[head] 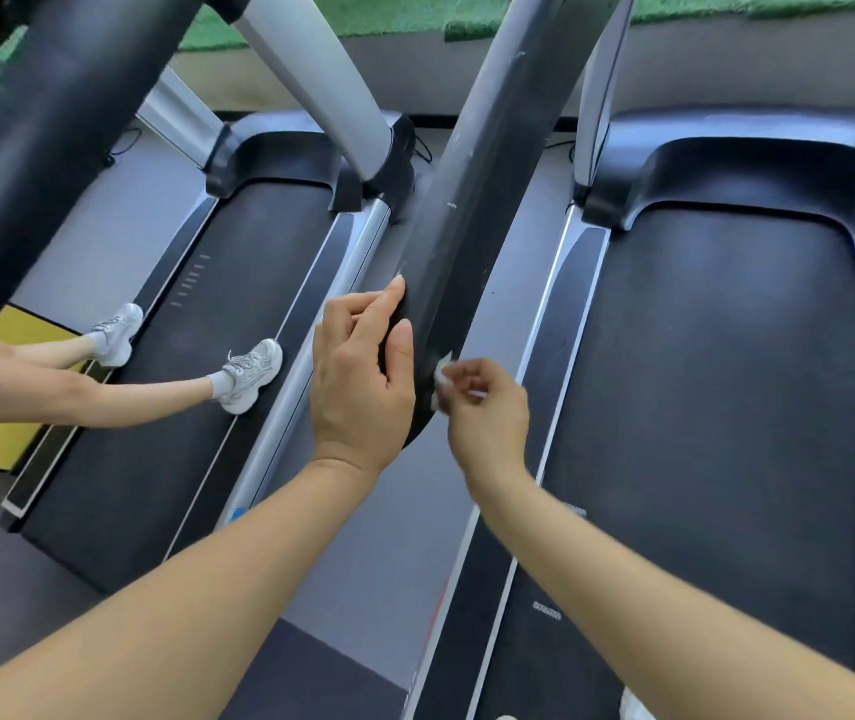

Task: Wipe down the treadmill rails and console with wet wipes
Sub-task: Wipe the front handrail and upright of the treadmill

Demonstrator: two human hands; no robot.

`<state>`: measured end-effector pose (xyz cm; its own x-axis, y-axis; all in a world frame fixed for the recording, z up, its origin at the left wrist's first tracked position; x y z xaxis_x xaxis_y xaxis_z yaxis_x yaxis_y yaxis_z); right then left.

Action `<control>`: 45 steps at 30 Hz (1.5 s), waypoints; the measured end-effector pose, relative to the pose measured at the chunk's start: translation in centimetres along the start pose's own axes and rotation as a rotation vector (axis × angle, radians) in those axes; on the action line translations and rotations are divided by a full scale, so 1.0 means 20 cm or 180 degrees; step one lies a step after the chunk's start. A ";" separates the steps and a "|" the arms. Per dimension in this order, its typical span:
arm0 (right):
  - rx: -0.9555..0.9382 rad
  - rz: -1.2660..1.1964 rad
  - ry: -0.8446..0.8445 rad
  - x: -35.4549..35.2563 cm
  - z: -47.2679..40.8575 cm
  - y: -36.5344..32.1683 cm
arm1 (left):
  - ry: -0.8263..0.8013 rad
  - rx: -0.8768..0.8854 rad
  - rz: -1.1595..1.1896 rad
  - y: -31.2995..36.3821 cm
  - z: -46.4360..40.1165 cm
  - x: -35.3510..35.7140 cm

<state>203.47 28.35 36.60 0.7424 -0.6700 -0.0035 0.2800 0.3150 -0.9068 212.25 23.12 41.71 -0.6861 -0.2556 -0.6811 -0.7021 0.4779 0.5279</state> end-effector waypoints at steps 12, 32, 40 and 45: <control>-0.0807 -0.0630 -0.0116 0.04 -0.25 -0.26 | 0.0022 -0.0278 0.0291 0.00 0.00 0.00; -0.0270 -0.0299 -0.0017 0.02 0.00 0.07 | -0.0133 -0.0086 0.0821 -0.10 0.10 -0.03; -0.0342 -0.0246 -0.0376 -0.01 0.16 0.08 | -0.0079 0.0009 0.0789 -0.11 0.10 -0.03; -0.0262 -0.0346 0.0301 0.08 -0.31 -0.05 | -0.0088 -0.0015 0.0713 -0.10 0.11 -0.03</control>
<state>200.51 22.83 34.82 0.6489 -0.7585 0.0604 0.3018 0.1837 -0.9355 214.49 24.07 39.92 -0.8196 -0.1204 -0.5602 -0.5336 0.5163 0.6698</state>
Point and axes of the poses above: each hand's wrist, its own z-axis away from the middle knuckle, its own x-axis out of the palm, y = z × x, the point moved 2 cm from there along -z, towards the middle knuckle, and after that the axes turned 8 degrees about y, right-handed, at the moved point
